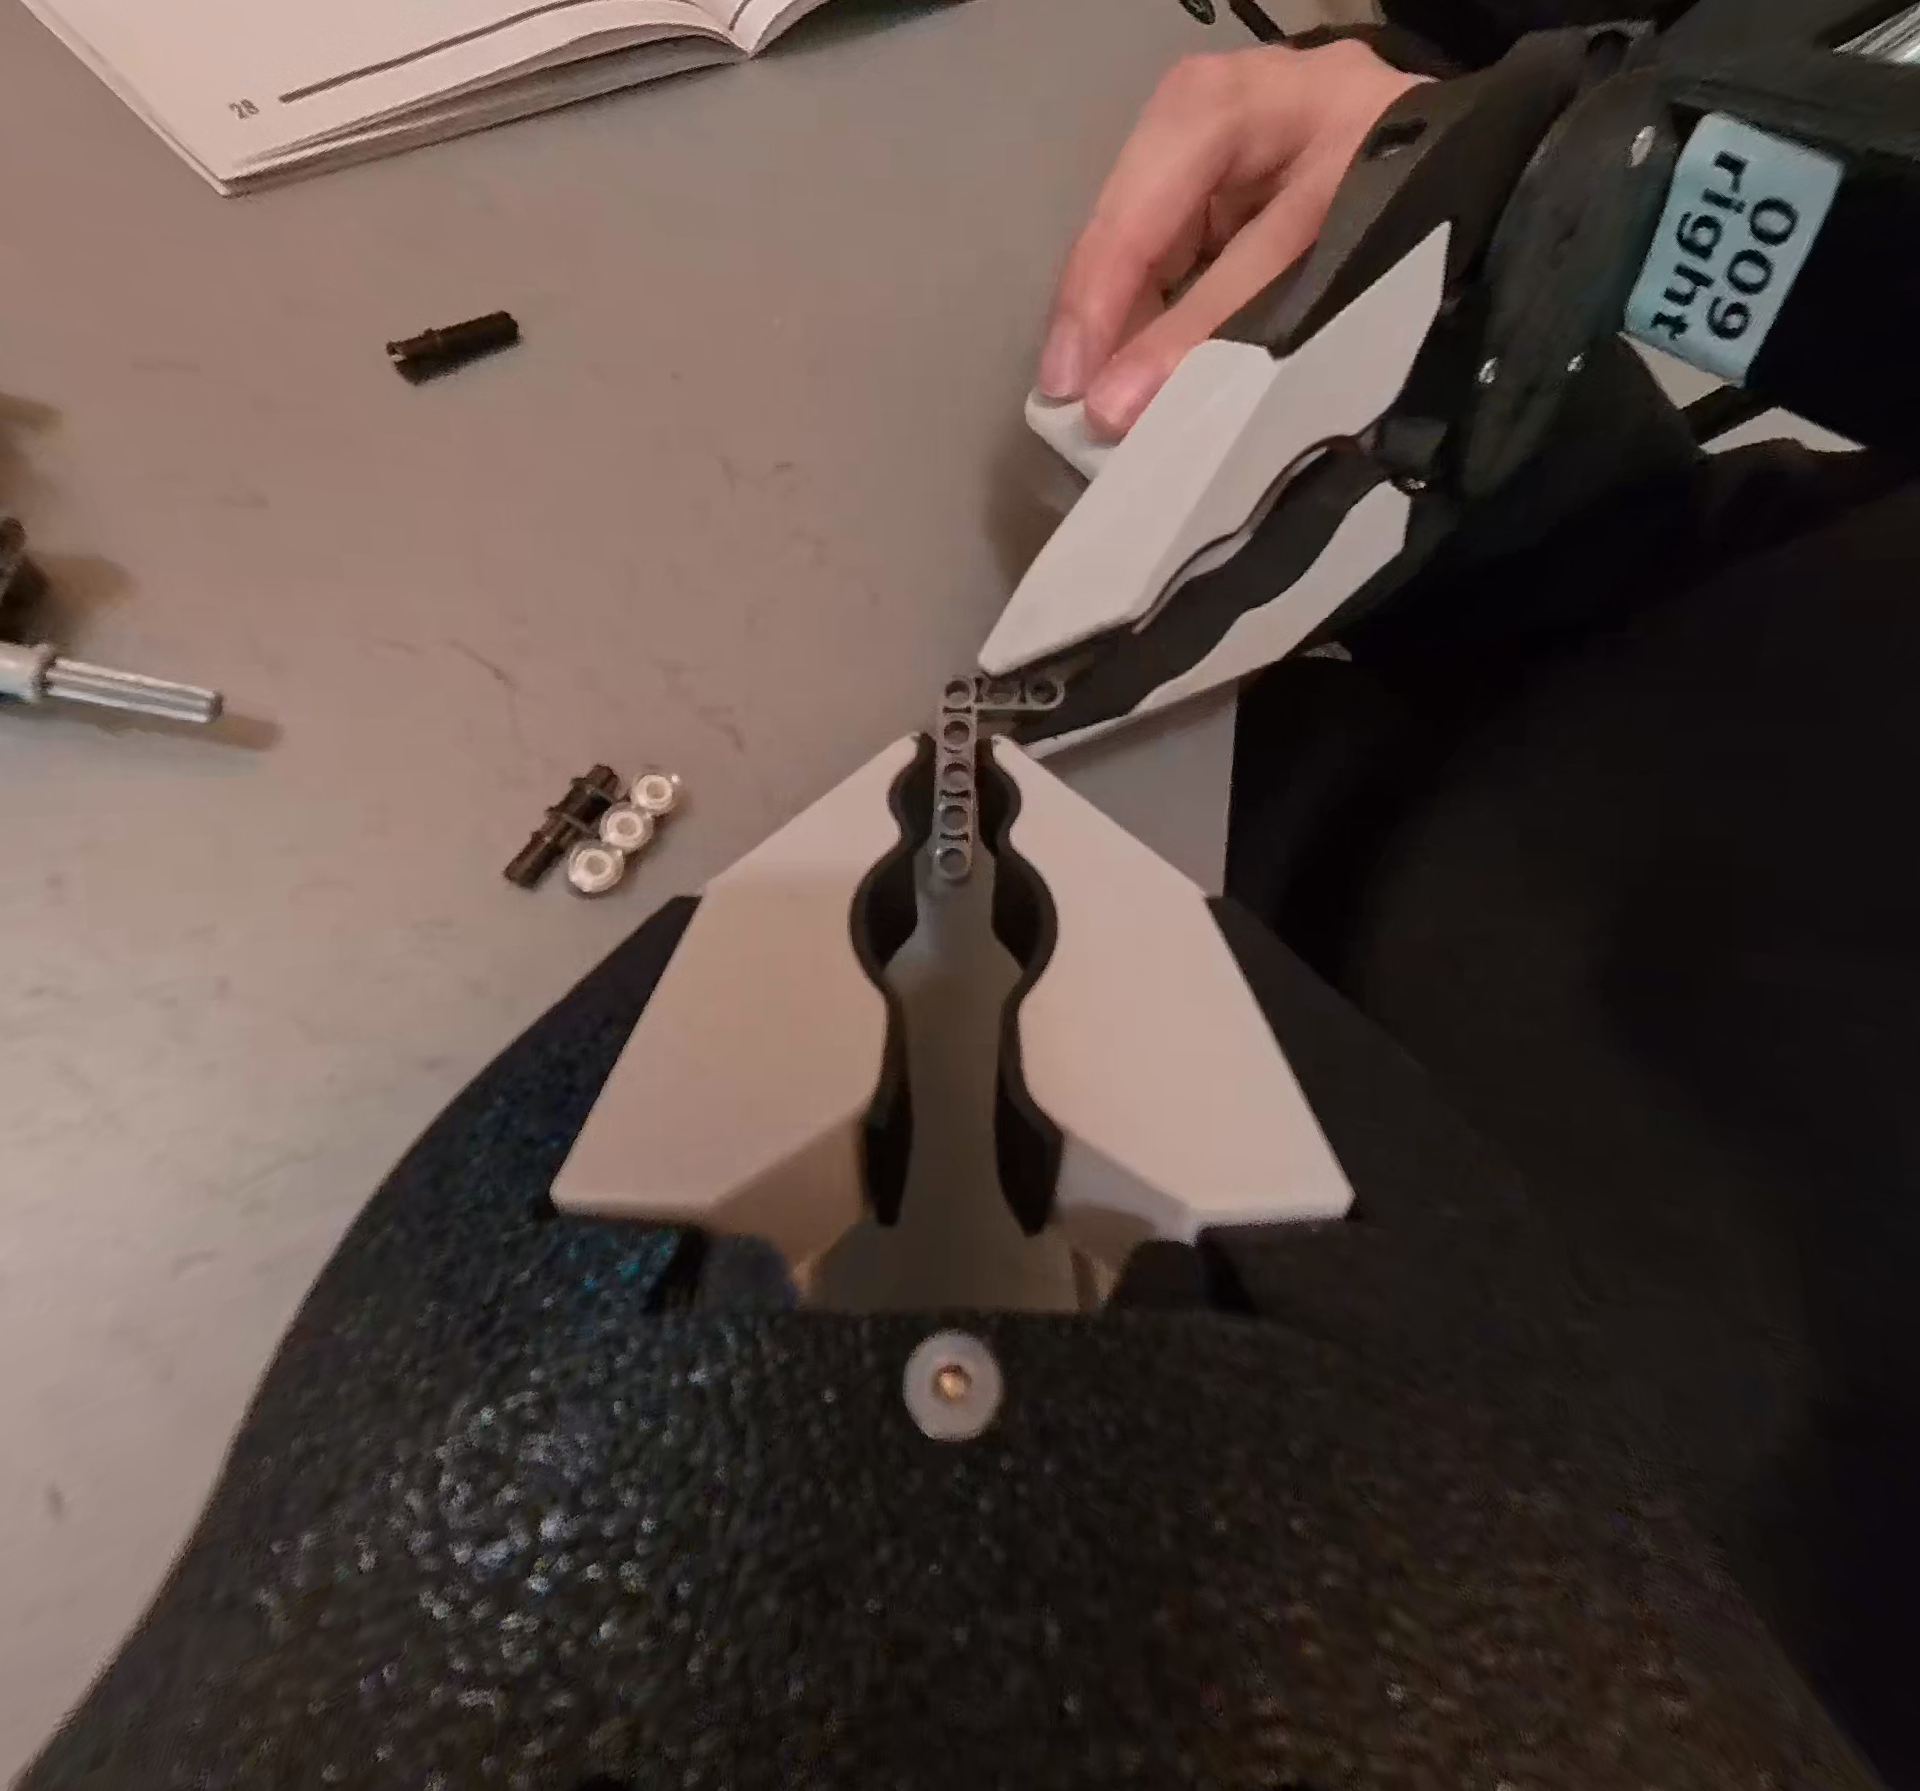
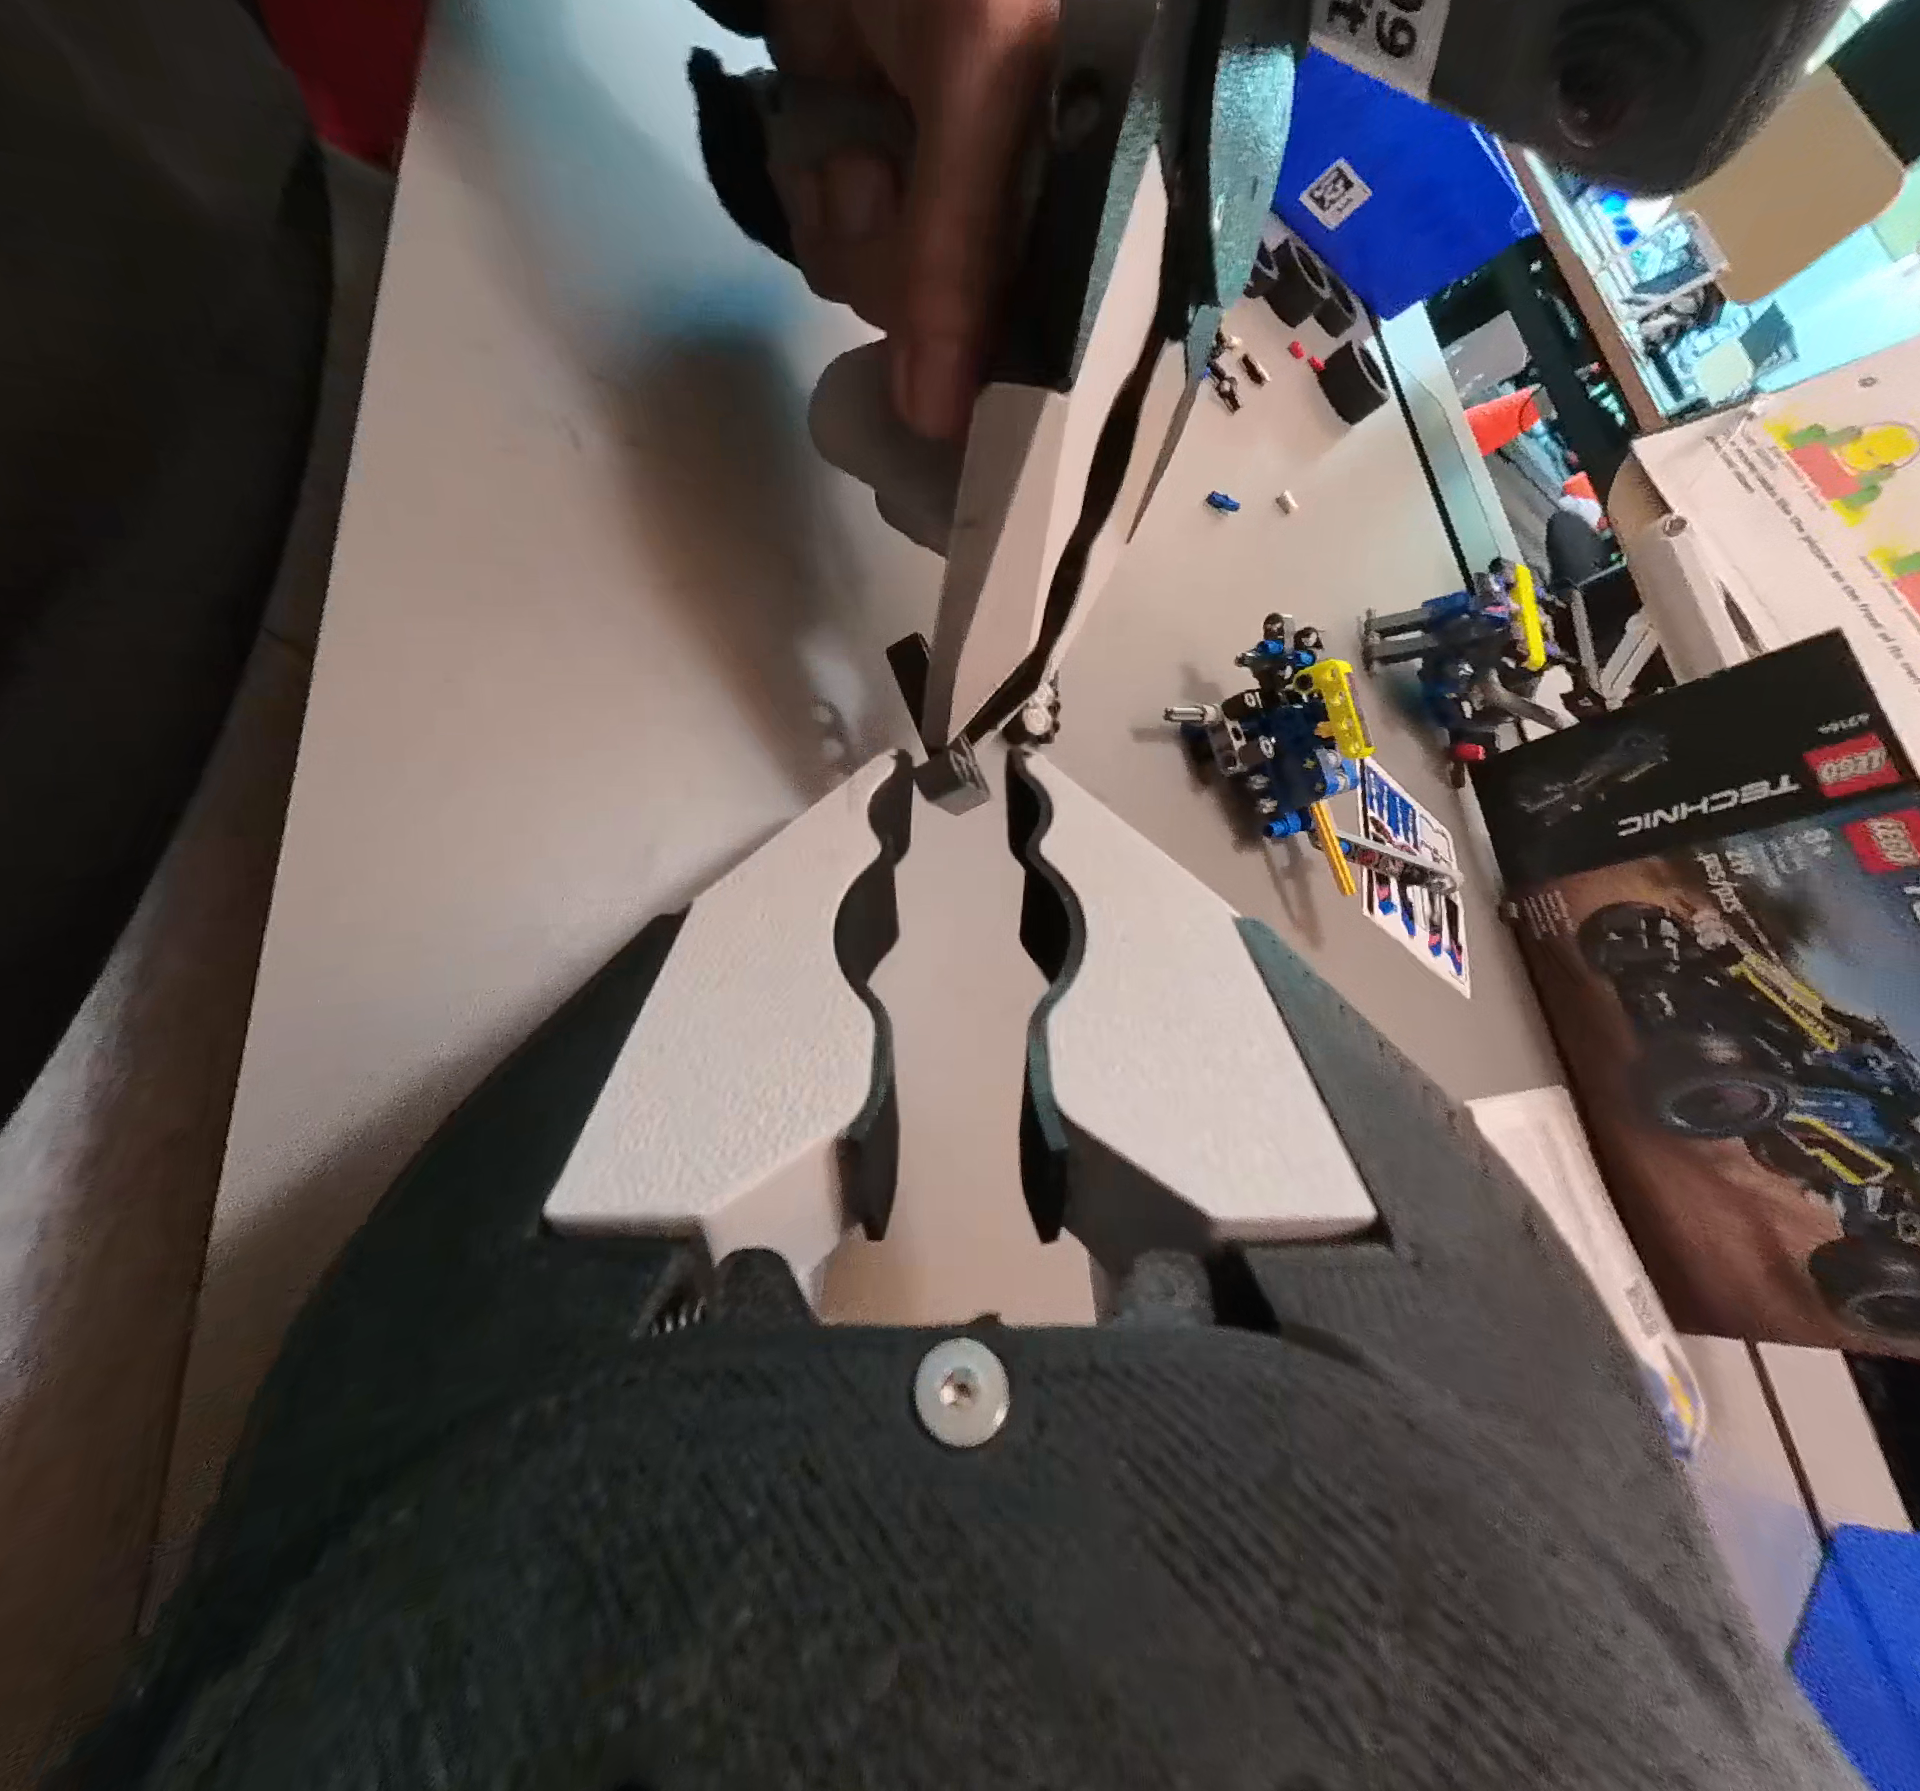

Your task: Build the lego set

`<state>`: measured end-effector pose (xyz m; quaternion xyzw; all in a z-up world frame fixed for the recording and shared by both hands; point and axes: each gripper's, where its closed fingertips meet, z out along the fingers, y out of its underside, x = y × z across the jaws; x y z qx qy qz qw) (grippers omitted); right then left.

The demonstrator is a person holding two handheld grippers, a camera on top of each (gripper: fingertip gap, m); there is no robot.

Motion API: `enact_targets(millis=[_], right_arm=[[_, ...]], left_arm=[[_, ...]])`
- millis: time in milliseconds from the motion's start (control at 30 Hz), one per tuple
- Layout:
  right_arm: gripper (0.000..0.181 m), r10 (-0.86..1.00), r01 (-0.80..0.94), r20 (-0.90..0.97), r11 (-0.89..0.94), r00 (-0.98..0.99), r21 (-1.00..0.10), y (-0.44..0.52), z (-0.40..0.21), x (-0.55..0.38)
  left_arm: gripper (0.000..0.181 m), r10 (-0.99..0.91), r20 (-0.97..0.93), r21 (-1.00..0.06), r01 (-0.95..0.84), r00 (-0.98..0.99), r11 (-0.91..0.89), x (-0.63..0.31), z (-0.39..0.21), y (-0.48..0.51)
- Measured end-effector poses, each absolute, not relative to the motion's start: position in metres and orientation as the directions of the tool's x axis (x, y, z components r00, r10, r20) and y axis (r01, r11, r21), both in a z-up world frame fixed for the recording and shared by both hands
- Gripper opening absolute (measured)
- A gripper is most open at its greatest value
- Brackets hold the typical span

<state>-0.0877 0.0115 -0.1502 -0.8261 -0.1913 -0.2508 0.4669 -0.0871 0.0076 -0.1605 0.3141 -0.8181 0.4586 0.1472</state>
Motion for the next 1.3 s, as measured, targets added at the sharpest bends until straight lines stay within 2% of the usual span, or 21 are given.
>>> enact_targets(millis=[33, 200, 433, 533, 667, 733, 833, 967, 1133, 1300], right_arm=[[0.016, 0.091, 0.57, 0.607, -0.477, 0.789, -0.669, 0.012, -0.149, -0.089], [0.009, 0.126, 0.621, 0.647, -0.465, 0.752, -0.631, 0.014, -0.15, -0.091], [0.008, 0.045, 0.387, 0.418, -0.476, 0.907, -0.789, 0.008, -0.147, -0.088], [0.007, 0.009, 0.257, 0.286, -0.467, 0.958, -0.846, 0.003, -0.147, -0.083], [0.007, -0.075, 0.041, 0.092, -0.508, 0.993, -0.86, -0.005, -0.152, -0.071], [0.007, -0.136, -0.11, -0.044, -0.533, 0.99, -0.839, -0.011, -0.159, -0.065], [0.007, -0.208, -0.364, -0.298, -0.528, 0.932, -0.767, -0.016, -0.169, -0.059], [0.007, -0.207, -0.538, -0.507, -0.487, 0.837, -0.688, -0.017, -0.17, -0.05], [0.014, -0.192, -0.507, -0.486, -0.531, 0.852, -0.679, -0.018, -0.174, -0.039], [0.044, -0.152, -0.319, -0.285, -0.584, 0.946, -0.746, -0.025, -0.174, -0.035]], left_arm=[[0.004, -0.371, 0.541, -0.655, -0.654, -0.755, 0.378, -0.088, -0.159, 0.007], [0.005, -0.37, 0.545, -0.645, -0.658, -0.752, 0.388, -0.086, -0.159, 0.008], [0.008, -0.343, 0.367, -0.741, -0.494, -0.865, 0.455, -0.084, -0.157, 0.0], [0.011, -0.31, 0.227, -0.784, -0.362, -0.923, 0.505, -0.08, -0.16, -0.006], [0.017, -0.273, 0.082, -0.795, -0.228, -0.959, 0.562, -0.072, -0.166, -0.012], [0.026, -0.253, 0.034, -0.773, -0.186, -0.967, 0.607, -0.069, -0.173, -0.014], [0.027, -0.222, -0.059, -0.737, -0.107, -0.973, 0.667, -0.065, -0.182, -0.013], [0.018, -0.207, -0.132, -0.721, -0.049, -0.969, 0.691, -0.057, -0.183, -0.012], [0.01, -0.221, -0.107, -0.731, -0.074, -0.969, 0.678, -0.054, -0.184, -0.011], [0.015, -0.244, -0.1, -0.729, -0.096, -0.965, 0.678, -0.052, -0.183, -0.01]])
